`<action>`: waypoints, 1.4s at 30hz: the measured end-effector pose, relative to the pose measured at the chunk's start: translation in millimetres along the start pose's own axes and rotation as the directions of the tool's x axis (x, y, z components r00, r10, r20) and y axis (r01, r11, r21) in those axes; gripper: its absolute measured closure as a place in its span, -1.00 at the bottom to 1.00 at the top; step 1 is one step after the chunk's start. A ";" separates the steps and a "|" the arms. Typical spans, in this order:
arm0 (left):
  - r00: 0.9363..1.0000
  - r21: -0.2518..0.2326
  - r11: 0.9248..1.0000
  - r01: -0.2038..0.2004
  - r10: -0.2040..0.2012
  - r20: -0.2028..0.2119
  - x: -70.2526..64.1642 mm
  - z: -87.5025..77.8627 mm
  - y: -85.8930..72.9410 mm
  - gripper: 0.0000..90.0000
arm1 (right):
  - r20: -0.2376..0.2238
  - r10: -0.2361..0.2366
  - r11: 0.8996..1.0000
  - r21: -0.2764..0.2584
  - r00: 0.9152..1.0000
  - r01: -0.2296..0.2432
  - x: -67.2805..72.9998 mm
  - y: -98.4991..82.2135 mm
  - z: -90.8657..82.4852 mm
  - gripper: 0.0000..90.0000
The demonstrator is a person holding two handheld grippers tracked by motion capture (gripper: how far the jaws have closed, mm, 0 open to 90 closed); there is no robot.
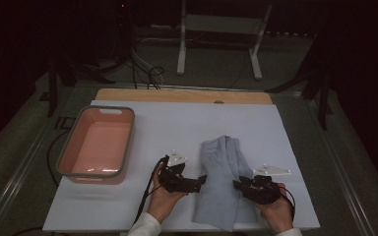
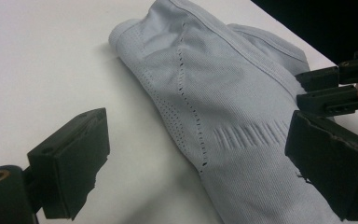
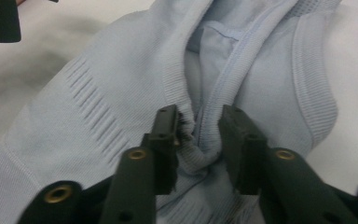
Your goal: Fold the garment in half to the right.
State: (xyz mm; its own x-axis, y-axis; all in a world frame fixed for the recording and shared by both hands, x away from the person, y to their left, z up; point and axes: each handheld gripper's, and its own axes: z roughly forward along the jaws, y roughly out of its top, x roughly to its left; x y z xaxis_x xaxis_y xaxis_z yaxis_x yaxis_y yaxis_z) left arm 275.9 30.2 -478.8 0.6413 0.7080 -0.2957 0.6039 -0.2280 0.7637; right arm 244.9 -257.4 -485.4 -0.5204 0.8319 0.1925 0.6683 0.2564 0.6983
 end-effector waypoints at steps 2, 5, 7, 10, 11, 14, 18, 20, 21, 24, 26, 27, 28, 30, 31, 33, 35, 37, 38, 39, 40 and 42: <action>1.000 0.002 1.000 0.002 -0.002 0.002 -0.7 0.5 -0.1 -0.83 | 0.000 -0.010 1.000 0.002 1.000 0.010 0.9 0.1 0.1 0.67; 1.000 0.002 1.000 0.000 0.000 0.003 -1.2 0.9 -0.3 -0.83 | -0.003 -0.020 1.000 0.001 1.000 0.020 0.9 0.6 -0.6 0.84; 1.000 0.002 1.000 -0.001 0.001 0.004 -1.5 1.2 -0.4 -0.83 | 0.000 -0.028 1.000 -0.007 1.000 0.028 1.1 1.0 -1.7 0.88; 1.000 0.002 1.000 -0.002 0.002 0.003 -1.6 1.2 -0.3 -0.83 | 0.009 -0.036 0.999 -0.021 0.999 0.036 0.3 1.8 -4.7 0.90; 1.000 0.002 1.000 -0.002 0.002 0.003 -1.5 1.0 -0.3 -0.83 | 0.014 -0.035 0.999 -0.029 0.999 0.035 -0.3 2.1 -6.0 0.91; 1.000 0.002 1.000 -0.002 0.002 0.003 -1.6 0.9 -0.2 -0.82 | 0.031 -0.033 0.998 -0.061 0.999 0.035 -2.3 3.9 -11.4 0.91; 1.000 0.005 1.000 -0.008 0.008 0.008 -2.5 1.7 0.0 -0.82 | 0.056 -0.020 0.995 -0.095 0.998 0.025 -6.6 6.8 -19.1 0.92; 1.000 0.004 1.000 -0.009 0.009 0.011 -3.3 2.4 0.3 -0.81 | 0.064 -0.009 0.995 -0.102 0.998 0.015 -9.7 6.9 -21.7 0.92; 1.000 0.004 1.000 -0.009 0.009 0.013 -3.7 2.8 0.5 -0.81 | 0.066 -0.004 0.994 -0.108 0.998 0.011 -11.2 6.9 -22.8 0.92; 1.000 0.004 1.000 -0.010 0.010 0.020 -5.0 3.6 1.1 -0.81 | 0.087 0.002 0.992 -0.126 0.996 0.009 -14.4 7.7 -27.3 0.92; 1.000 0.003 1.000 -0.011 0.011 0.022 -6.2 4.2 1.6 -0.81 | 0.099 0.005 0.990 -0.138 0.995 0.009 -16.0 9.0 -30.3 0.92; 1.000 0.003 1.000 -0.011 0.011 0.024 -6.7 4.5 1.8 -0.80 | 0.109 0.000 0.990 -0.143 0.994 0.016 -17.3 9.6 -31.5 0.92; 1.000 0.003 1.000 -0.011 0.011 0.027 -7.2 4.7 2.0 -0.80 | 0.120 0.002 0.989 -0.146 0.993 0.016 -18.0 10.1 -32.3 0.92; 0.999 0.006 1.000 -0.018 0.018 0.034 -9.1 6.2 2.6 -0.79 | 0.157 -0.005 0.988 -0.151 0.988 0.029 -20.8 10.9 -33.4 0.92; 0.999 0.006 1.000 -0.018 0.017 0.035 -9.8 6.7 2.8 -0.78 | 0.165 -0.007 0.988 -0.149 0.986 0.032 -21.7 11.0 -33.7 0.92; 0.999 0.007 1.000 -0.018 0.018 0.040 -11.4 7.6 3.5 -0.77 | 0.183 -0.014 0.990 -0.138 0.983 0.039 -23.4 10.5 -32.9 0.92; 0.999 0.006 1.000 -0.024 0.024 0.049 -12.3 7.9 4.0 -0.77 | 0.191 -0.013 0.990 -0.132 0.981 0.039 -24.1 9.9 -32.3 0.92; 0.998 0.005 1.000 -0.026 0.026 0.050 -13.6 8.2 4.8 -0.76 | 0.210 -0.019 0.992 -0.115 0.978 0.044 -25.8 8.3 -30.8 0.92; 0.998 0.005 1.000 -0.030 0.029 0.053 -14.2 8.0 5.4 -0.75 | 0.222 -0.021 0.994 -0.104 0.975 0.045 -26.5 7.7 -30.3 0.92; 0.998 0.002 1.000 -0.030 0.030 0.055 -14.9 7.9 6.0 -0.75 | 0.234 -0.020 0.994 -0.097 0.972 0.044 -27.5 6.8 -30.0 0.92; 0.998 -0.001 1.000 -0.027 0.027 0.058 -15.8 8.1 6.7 -0.74 | 0.243 -0.016 0.995 -0.089 0.970 0.039 -28.8 6.1 -29.3 0.92; 0.998 -0.001 0.999 -0.033 0.033 0.061 -16.8 8.1 7.7 -0.73 | 0.250 -0.006 0.997 -0.072 0.968 0.024 -31.2 4.1 -27.6 0.90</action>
State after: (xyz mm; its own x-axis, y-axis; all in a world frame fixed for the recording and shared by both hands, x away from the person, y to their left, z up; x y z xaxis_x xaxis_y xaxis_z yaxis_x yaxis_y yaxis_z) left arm 273.6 11.1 -472.6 0.6885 0.6582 -0.3045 0.5819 -0.2507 0.7737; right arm 249.2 -295.9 -469.5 -0.3749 0.9270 0.0105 0.6151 0.2403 0.7509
